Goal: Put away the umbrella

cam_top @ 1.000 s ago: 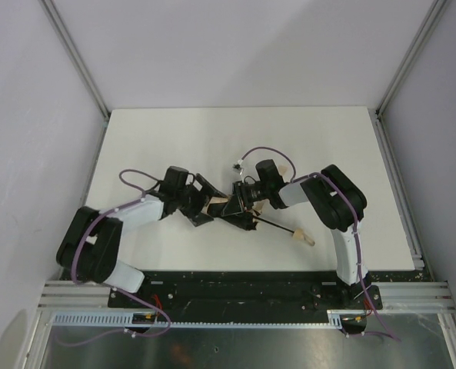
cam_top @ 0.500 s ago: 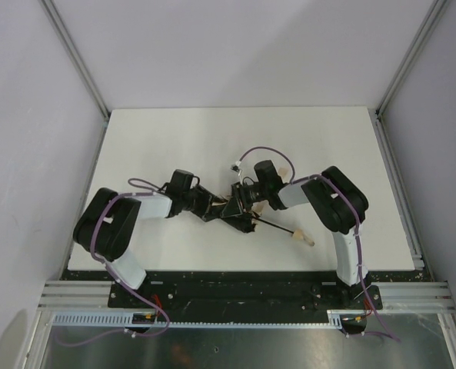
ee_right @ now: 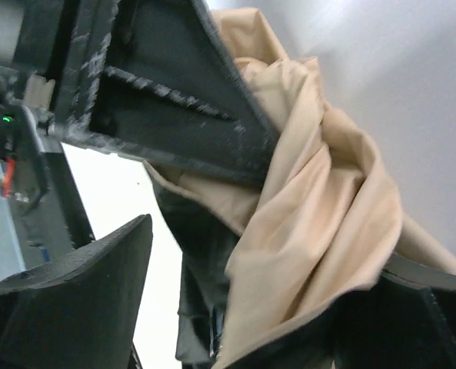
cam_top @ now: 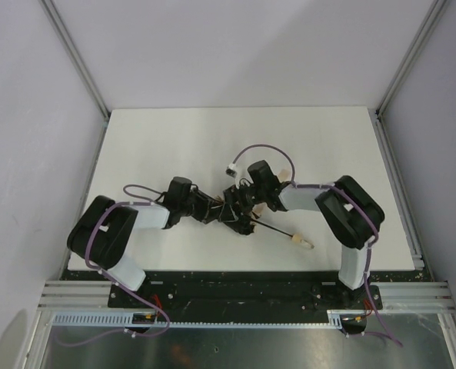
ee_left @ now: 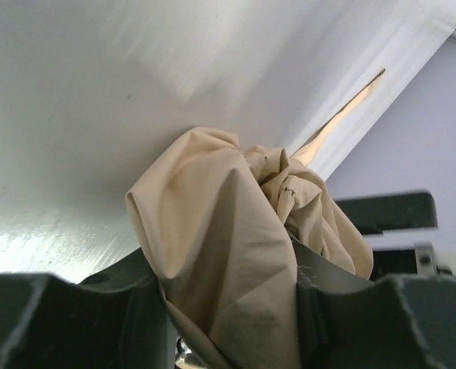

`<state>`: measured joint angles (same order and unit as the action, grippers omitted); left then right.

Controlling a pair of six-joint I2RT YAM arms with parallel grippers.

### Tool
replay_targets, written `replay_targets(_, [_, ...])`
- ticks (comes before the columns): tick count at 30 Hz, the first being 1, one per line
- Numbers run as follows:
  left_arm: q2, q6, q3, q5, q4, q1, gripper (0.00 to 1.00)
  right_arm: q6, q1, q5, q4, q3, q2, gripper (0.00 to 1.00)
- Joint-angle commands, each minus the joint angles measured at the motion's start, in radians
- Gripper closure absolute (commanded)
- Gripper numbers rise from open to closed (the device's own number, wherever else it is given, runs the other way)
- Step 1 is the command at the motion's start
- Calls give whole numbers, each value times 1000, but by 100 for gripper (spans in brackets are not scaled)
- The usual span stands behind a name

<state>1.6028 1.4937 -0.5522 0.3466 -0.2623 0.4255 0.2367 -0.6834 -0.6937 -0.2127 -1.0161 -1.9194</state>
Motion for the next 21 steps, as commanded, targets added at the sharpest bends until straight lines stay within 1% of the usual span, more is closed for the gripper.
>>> replay_targets(1, [-26,-39,14,-152,136,-1,100,-177,-86,279,230,12,151,12])
replay_targets(4, [-34,-45,-2,-150,179,1,100,-243,-166,416,231,45,206,6])
replay_targets(9, [-38,-31,-19,-123,219,3,100,-329,-301,648,202,61,212,5])
replay_targets(12, [-34,-25,-46,-111,296,3,100,-362,-364,789,172,56,180,7])
replay_targets(15, [-22,-11,-67,-83,342,6,100,-390,-407,926,161,39,127,12])
replay_targets(16, [-19,-9,-73,-75,352,8,100,-397,-418,977,159,31,107,17])
replay_targets(17, [-18,-9,-79,-73,361,10,100,-403,-430,1036,158,21,87,26])
replay_targets(18, [-18,-8,-83,-74,371,14,100,-411,-438,1091,154,13,69,37])
replay_targets(20, [-20,-7,-88,-76,383,18,100,-420,-445,1160,157,5,41,66])
replay_targets(21, [-23,-7,-88,-75,387,19,100,-420,-442,1173,160,4,27,78])
